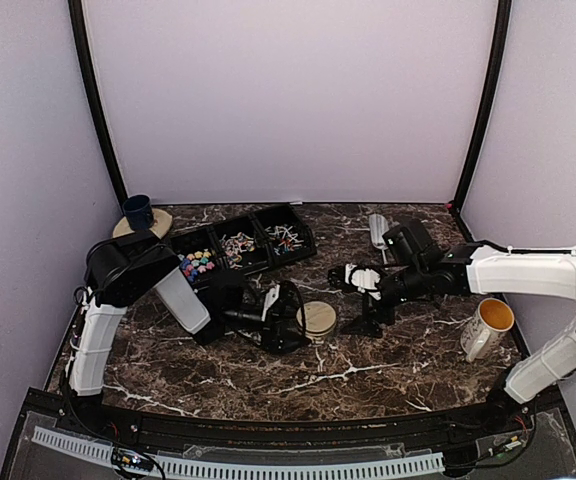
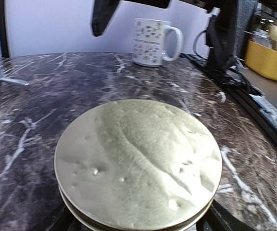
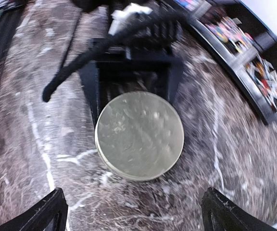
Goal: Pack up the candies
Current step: Screw the bottle lid onto the packing bottle.
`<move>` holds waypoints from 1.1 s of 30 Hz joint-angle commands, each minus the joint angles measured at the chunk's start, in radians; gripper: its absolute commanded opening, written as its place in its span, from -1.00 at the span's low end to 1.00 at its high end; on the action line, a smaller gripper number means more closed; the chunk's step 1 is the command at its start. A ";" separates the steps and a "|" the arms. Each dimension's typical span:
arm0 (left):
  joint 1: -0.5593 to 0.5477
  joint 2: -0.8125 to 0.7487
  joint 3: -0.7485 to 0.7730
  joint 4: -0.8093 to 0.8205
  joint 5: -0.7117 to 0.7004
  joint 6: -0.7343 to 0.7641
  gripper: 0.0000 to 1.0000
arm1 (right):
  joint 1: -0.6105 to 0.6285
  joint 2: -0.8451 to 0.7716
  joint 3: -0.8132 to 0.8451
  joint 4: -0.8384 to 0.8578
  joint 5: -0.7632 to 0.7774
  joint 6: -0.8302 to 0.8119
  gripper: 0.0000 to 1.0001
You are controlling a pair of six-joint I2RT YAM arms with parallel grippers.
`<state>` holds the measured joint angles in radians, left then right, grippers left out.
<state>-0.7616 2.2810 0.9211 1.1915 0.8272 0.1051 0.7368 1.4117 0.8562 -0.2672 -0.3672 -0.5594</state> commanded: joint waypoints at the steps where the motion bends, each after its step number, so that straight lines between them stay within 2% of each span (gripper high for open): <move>1: -0.008 0.022 -0.009 -0.160 0.316 0.059 0.59 | -0.004 0.015 0.065 -0.058 -0.269 -0.296 0.94; 9: -0.011 0.020 0.029 -0.281 0.396 0.130 0.59 | -0.001 0.250 0.303 -0.319 -0.438 -0.542 0.96; 17: -0.024 0.020 0.047 -0.342 0.394 0.172 0.60 | 0.021 0.380 0.404 -0.405 -0.523 -0.657 0.94; 25: -0.028 0.020 0.052 -0.360 0.391 0.183 0.59 | 0.041 0.445 0.435 -0.444 -0.530 -0.686 0.94; 33: -0.029 0.021 0.051 -0.360 0.384 0.183 0.59 | 0.050 0.456 0.393 -0.357 -0.499 -0.624 0.94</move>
<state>-0.7773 2.2810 0.9840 0.9588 1.1999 0.3115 0.7784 1.8549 1.2659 -0.6746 -0.8639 -1.2179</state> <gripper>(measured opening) 0.798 0.973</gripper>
